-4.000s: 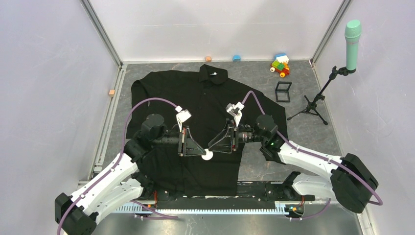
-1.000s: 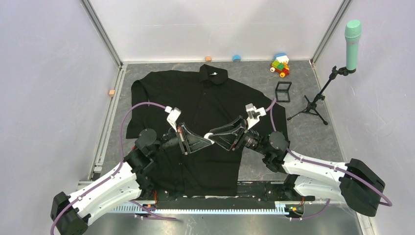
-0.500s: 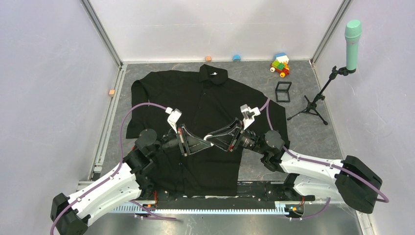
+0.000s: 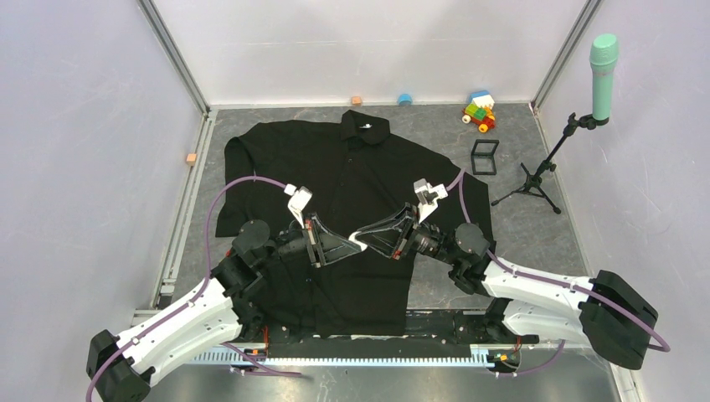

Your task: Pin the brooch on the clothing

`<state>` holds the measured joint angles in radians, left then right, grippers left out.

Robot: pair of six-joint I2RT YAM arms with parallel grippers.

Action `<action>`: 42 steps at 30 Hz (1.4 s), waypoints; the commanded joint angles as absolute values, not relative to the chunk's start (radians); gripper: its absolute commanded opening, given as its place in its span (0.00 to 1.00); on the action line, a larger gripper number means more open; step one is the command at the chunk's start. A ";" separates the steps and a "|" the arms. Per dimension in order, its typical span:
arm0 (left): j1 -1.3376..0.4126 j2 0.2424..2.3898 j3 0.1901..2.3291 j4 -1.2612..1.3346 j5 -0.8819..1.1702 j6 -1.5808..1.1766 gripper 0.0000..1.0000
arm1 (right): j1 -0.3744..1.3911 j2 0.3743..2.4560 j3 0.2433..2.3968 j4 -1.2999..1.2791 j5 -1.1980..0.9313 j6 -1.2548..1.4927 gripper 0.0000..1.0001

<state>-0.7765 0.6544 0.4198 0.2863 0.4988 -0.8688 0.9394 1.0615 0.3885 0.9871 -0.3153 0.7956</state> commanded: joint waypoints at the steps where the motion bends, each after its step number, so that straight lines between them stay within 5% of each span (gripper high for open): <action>1: -0.779 0.650 0.459 0.310 0.474 -0.827 0.02 | 0.937 1.061 0.380 1.009 -0.331 0.784 0.24; 16: -0.779 0.651 0.462 0.310 0.476 -0.825 0.02 | 0.937 1.055 0.354 0.989 -0.316 0.774 0.16; 26: -0.779 0.663 0.478 0.330 0.477 -0.840 0.02 | 1.032 1.054 0.402 0.668 -0.108 0.467 0.11; 37: -0.779 0.653 0.480 0.399 0.470 -0.888 0.02 | 1.117 1.059 0.241 0.775 0.083 0.322 0.11; 42: -0.778 0.652 0.476 0.364 0.461 -0.877 0.02 | 1.117 1.012 0.242 0.753 0.077 0.320 0.20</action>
